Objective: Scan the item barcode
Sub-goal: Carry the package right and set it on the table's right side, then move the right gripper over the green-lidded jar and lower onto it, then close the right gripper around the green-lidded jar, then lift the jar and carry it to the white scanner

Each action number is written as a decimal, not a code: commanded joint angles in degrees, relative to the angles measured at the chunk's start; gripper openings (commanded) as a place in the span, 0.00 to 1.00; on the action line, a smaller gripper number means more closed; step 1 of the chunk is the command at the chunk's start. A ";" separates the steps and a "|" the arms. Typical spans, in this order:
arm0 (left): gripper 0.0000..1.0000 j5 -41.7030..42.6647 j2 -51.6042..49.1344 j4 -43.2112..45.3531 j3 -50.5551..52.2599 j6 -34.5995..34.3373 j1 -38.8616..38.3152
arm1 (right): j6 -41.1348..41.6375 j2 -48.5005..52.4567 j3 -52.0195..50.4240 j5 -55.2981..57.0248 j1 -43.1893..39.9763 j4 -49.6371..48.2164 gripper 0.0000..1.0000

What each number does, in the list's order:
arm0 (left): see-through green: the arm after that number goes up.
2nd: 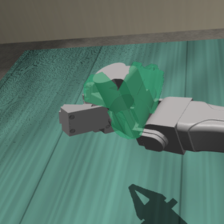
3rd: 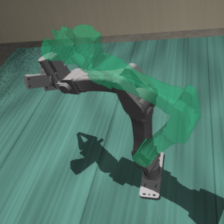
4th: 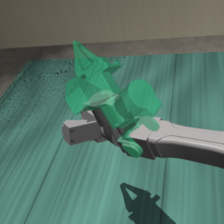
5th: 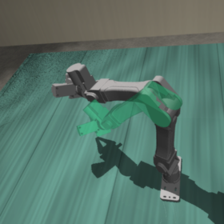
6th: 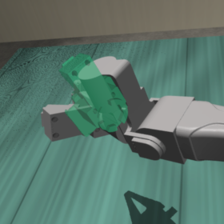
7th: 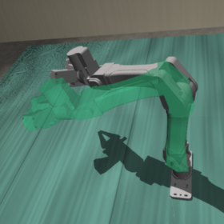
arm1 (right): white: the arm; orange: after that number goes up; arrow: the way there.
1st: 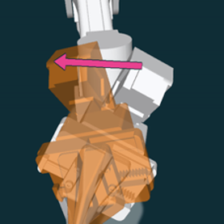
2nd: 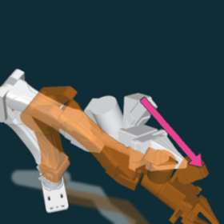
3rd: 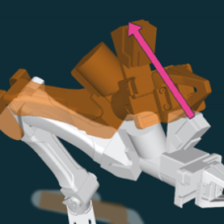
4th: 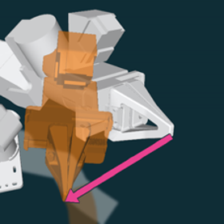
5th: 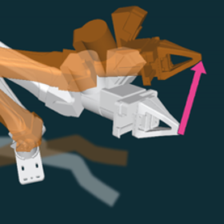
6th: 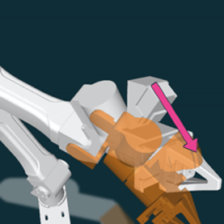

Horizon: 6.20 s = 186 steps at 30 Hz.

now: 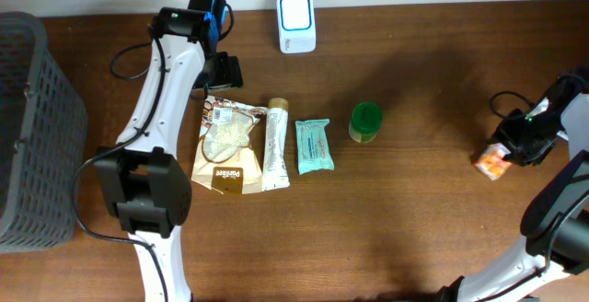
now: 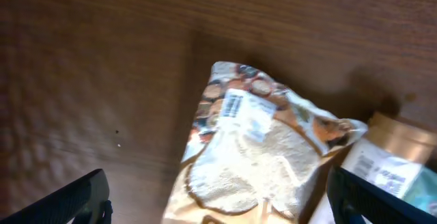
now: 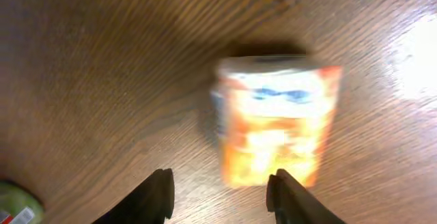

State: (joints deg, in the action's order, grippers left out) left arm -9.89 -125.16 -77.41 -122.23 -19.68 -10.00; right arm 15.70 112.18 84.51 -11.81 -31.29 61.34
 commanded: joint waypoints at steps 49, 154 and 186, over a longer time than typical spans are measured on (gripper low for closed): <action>0.99 4.52 0.02 1.73 -7.04 10.58 13.33 | -5.88 7.93 16.68 16.28 48.63 3.78 0.98; 0.99 4.52 0.02 1.73 -7.04 10.58 13.33 | -8.61 11.21 13.33 4.92 45.68 3.48 0.79; 0.99 4.52 0.02 1.73 -7.04 10.58 13.22 | 0.33 11.04 31.65 -6.95 46.12 19.52 0.26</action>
State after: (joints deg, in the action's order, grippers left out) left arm -5.96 -125.16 -75.79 -128.11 -10.04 3.03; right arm 13.78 123.11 114.96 -10.74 14.37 80.64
